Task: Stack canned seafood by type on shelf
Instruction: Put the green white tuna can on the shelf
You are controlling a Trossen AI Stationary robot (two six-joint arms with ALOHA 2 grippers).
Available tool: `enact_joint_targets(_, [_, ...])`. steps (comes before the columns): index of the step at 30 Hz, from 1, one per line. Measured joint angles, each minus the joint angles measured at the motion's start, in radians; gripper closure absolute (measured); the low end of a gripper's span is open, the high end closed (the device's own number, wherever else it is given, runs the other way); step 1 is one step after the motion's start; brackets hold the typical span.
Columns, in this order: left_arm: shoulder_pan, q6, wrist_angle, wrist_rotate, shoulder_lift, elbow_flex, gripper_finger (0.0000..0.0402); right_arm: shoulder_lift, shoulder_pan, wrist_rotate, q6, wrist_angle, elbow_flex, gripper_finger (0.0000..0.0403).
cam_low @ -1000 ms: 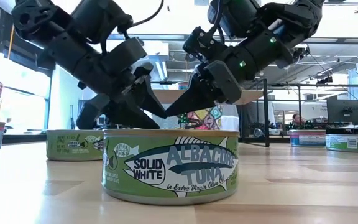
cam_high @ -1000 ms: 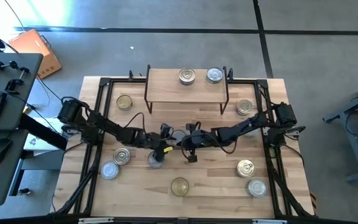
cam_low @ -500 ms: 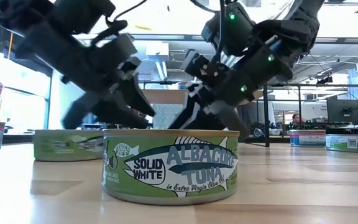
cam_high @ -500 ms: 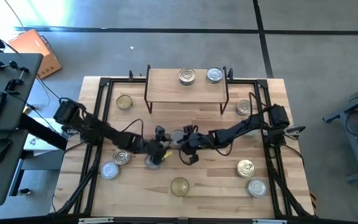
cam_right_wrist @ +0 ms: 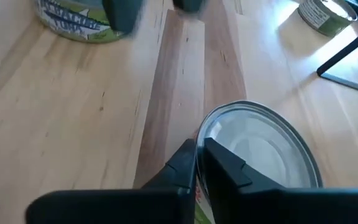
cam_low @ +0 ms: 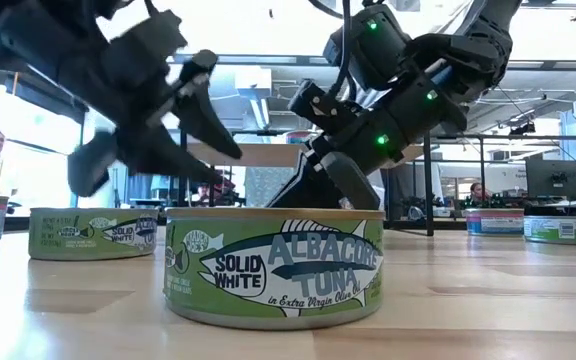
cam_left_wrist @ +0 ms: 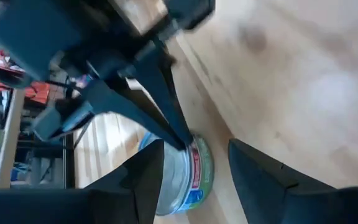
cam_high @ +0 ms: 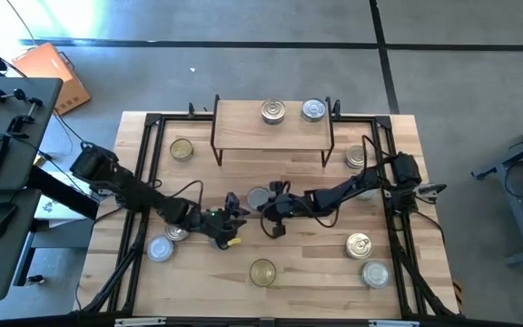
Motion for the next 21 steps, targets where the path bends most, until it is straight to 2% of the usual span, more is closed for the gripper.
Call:
enact_joint_targets(4, [0.042, 0.018, 0.025, 0.001, 0.049, 0.004, 0.0232, -0.012, 0.000, 0.000, 0.034, -0.013, 0.022, 0.0398])
enact_joint_targets(10, [0.108, -0.051, 0.089, 0.011, 0.095, 0.005, 0.0232, -0.018, 0.000, -0.003, 0.063, -0.092, 0.077, 0.0401])
enact_joint_targets(15, [0.136, -0.059, 0.090, 0.075, 0.095, 0.005, 0.0232, -0.018, -0.001, -0.004, 0.089, -0.160, 0.134, 0.0402])
enact_joint_targets(21, [0.144, -0.078, 0.063, 0.082, 0.096, 0.004, 0.0232, -0.018, -0.002, -0.003, 0.127, -0.250, 0.194, 0.0402])
